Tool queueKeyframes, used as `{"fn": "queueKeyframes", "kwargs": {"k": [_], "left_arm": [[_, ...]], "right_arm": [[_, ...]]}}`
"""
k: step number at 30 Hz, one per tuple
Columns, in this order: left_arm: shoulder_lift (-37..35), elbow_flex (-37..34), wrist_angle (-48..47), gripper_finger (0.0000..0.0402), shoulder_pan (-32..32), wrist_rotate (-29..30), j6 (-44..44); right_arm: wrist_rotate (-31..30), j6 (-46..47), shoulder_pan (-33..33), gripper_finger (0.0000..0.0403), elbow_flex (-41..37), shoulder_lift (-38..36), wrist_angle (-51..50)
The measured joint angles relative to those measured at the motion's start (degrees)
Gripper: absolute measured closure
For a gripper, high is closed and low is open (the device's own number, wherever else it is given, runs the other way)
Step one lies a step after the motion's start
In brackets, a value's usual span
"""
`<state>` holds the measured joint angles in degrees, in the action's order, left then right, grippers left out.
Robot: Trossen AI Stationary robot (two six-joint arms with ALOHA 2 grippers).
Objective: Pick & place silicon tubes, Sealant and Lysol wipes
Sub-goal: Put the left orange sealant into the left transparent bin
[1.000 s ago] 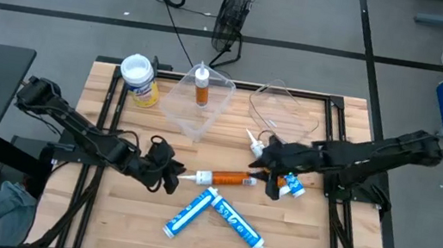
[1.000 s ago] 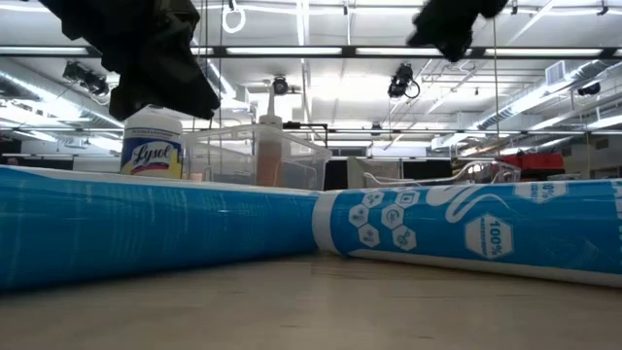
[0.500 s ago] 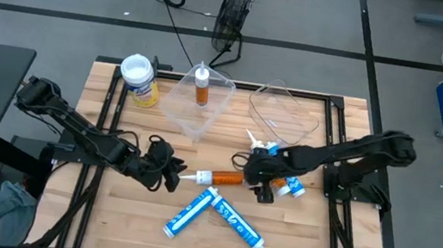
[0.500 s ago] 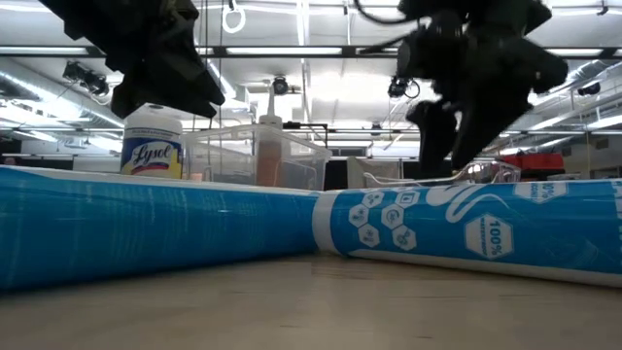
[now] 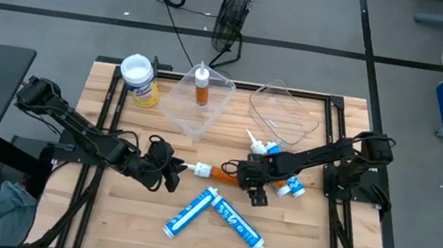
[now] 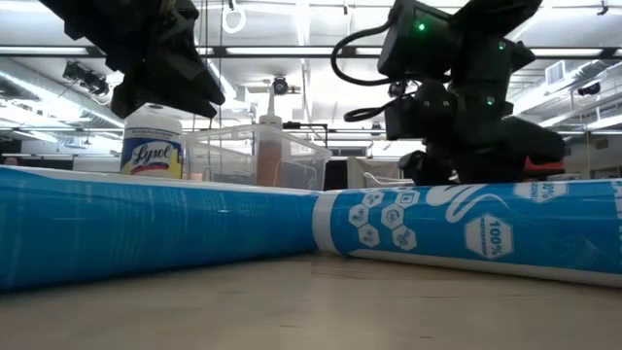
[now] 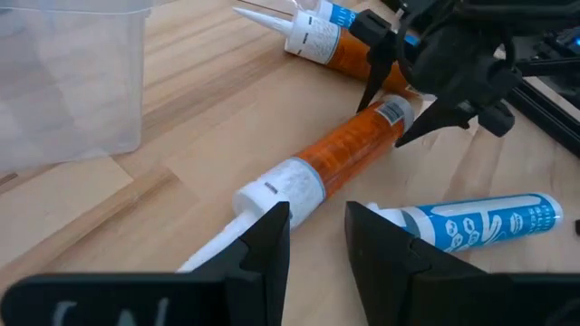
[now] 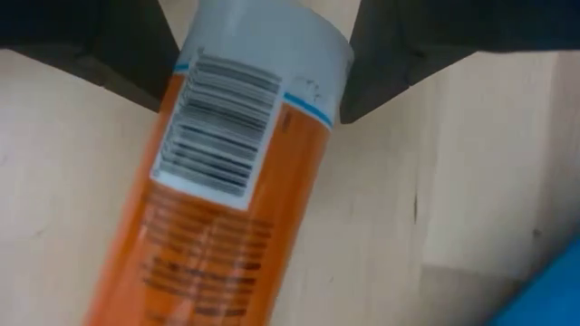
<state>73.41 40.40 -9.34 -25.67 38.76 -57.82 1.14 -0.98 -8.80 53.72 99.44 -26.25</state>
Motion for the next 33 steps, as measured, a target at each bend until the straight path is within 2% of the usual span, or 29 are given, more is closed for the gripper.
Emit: {"fn": "queueKeyframes", "kwargs": {"k": [7,15,26,33], "left_arm": [[0.0,0.0,0.5,0.0289,0.0,0.0,0.0],[0.0,0.0,0.7,0.0289,0.0,0.0,0.0],[0.0,0.0,3.6,0.0289,-0.1,0.0,0.8],[-0.1,0.0,14.9,0.0289,-0.1,0.3,10.2]], "right_arm": [[0.0,4.7,0.0,0.0152,0.0,0.0,2.3],[0.0,6.5,0.0,0.0216,0.0,0.0,1.4],[0.0,8.0,0.0,0.0220,0.1,-1.9,-2.1],[-0.1,10.1,0.0,0.0227,0.1,-8.7,-3.4]]}}
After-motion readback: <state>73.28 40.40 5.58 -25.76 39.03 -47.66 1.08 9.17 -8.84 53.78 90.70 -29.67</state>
